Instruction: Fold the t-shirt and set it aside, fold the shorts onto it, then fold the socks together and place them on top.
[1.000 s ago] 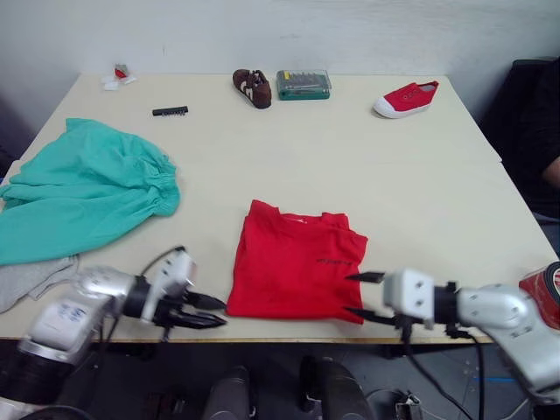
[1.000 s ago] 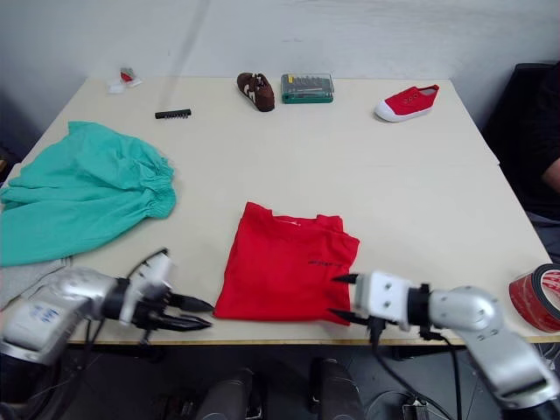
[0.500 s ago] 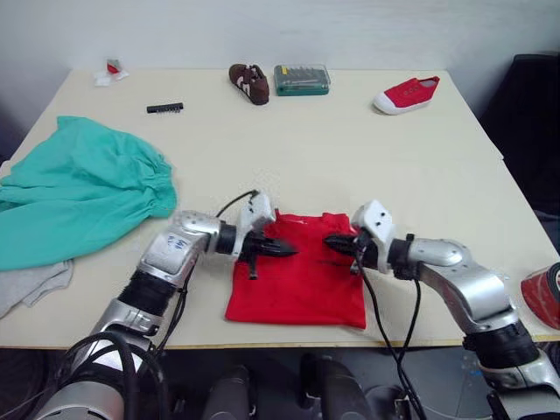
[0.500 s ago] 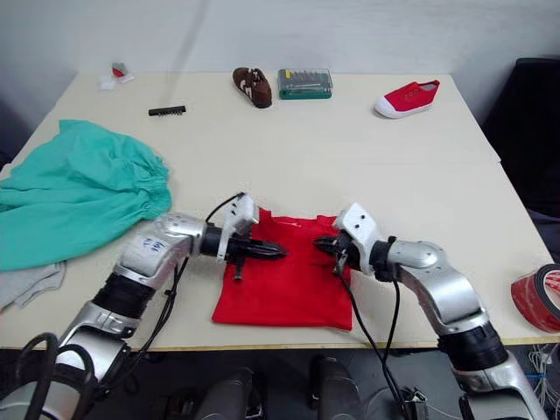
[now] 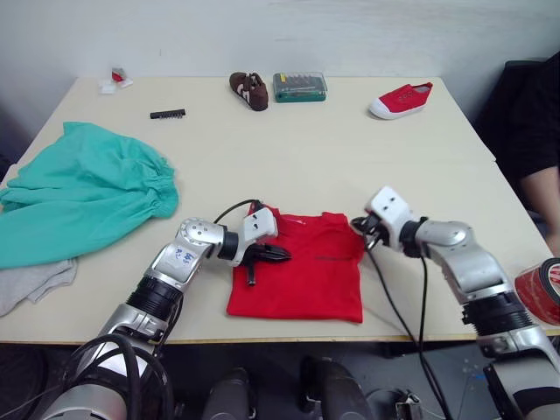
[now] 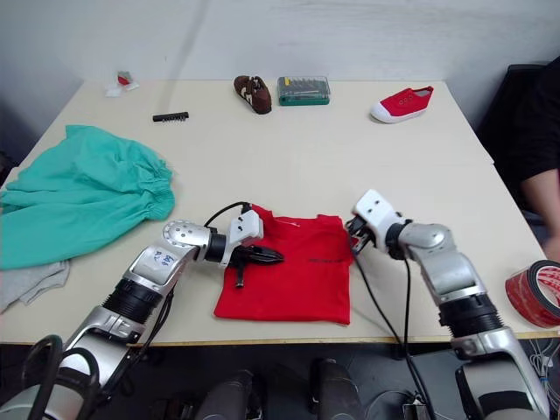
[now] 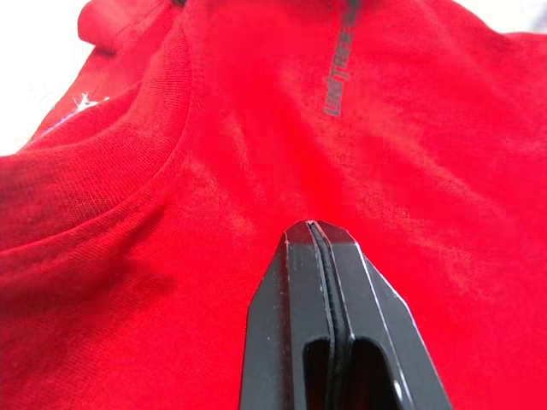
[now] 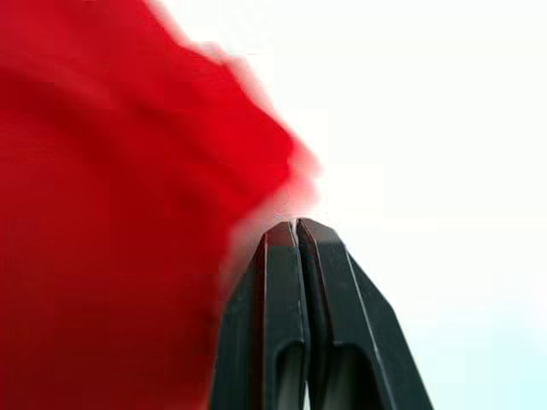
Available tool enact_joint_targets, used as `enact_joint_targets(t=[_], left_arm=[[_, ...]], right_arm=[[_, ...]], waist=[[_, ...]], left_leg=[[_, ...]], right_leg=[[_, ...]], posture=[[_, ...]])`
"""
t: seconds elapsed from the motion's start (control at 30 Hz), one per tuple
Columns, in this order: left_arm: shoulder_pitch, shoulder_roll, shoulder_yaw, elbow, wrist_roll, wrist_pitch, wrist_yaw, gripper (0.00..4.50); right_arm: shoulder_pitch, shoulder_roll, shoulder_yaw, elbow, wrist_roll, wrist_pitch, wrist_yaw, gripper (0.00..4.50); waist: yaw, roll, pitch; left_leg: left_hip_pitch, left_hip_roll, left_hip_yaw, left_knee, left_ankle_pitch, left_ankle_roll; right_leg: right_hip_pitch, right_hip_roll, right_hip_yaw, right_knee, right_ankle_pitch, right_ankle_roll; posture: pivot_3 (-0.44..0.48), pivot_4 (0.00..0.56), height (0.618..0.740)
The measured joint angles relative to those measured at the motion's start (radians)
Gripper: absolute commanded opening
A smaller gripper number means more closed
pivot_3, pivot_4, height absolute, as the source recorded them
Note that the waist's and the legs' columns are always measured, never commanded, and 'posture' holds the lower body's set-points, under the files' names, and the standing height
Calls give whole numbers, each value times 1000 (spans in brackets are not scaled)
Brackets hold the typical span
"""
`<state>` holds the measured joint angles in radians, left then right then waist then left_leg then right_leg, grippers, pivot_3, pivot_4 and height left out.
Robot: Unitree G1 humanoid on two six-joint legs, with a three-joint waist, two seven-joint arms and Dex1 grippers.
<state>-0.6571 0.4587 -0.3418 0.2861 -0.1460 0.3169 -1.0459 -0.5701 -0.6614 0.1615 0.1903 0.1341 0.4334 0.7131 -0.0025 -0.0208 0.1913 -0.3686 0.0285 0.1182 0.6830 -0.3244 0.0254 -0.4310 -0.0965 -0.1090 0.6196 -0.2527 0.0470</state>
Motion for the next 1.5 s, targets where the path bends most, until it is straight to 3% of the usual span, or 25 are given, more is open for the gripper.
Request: enact_joint_targets(t=[0.13,0.37,0.5,0.6,0.8,0.97,1.07,1.2,1.43,1.5], left_arm=[[3,-1,34,5,-11,15,-2,0],[-30,-24,139,29,-75,147,29,0],[-123,-38,168,174,-49,119,87,0],[-179,-48,178,300,-12,62,134,0],[-254,-64,207,509,30,-83,175,0],[-227,-10,251,462,-10,-75,55,0],[-160,54,283,291,-94,-2,-71,548],[-15,181,334,-82,-272,158,-237,1863],[81,243,356,-323,-407,304,-269,4087],[87,245,362,-349,-417,315,-262,4453]], right_arm=[[-12,36,-57,-60,71,34,51,69],[49,93,-11,-359,161,148,89,69],[163,90,96,-388,63,152,44,69],[195,69,104,-409,22,119,20,69],[307,25,12,-536,77,204,25,69],[426,-42,-223,-749,313,448,65,69],[483,-52,-390,-810,479,637,62,622],[580,11,-594,-801,686,916,14,2034],[528,124,-622,-678,772,1033,-89,4475],[478,157,-617,-627,783,1034,-104,4500]], waist=[[-7,0,0],[4,0,0],[11,0,0],[10,0,0],[15,0,0],[10,-1,0],[8,-1,0],[2,-1,0],[0,-1,0],[-2,-1,0]], left_leg=[[0,2,0,-1,1,-2],[-6,1,0,-1,1,-2],[-9,-2,1,-1,0,1],[-9,-3,3,-1,0,3],[-9,-2,2,0,0,3],[-11,-1,2,-1,0,2],[-11,0,1,-1,-1,1],[-12,1,0,-1,-1,0],[-8,0,-1,-2,-3,6],[-7,1,0,-2,-3,5]], right_leg=[[-1,2,0,1,-1,-1],[-7,2,-1,2,-1,-1],[-9,0,0,1,0,1],[-10,-1,1,0,1,3],[-10,0,1,0,1,3],[-12,1,1,0,1,2],[-12,1,0,0,0,1],[-12,1,0,0,-1,-1],[-9,1,1,1,-1,-1],[-9,2,2,1,-1,-1]], posture=[[0,150,740],[0,150,740],[0,150,740],[0,150,740],[0,150,740],[0,150,740],[0,150,740],[0,150,740],[0,150,740],[0,150,740]])
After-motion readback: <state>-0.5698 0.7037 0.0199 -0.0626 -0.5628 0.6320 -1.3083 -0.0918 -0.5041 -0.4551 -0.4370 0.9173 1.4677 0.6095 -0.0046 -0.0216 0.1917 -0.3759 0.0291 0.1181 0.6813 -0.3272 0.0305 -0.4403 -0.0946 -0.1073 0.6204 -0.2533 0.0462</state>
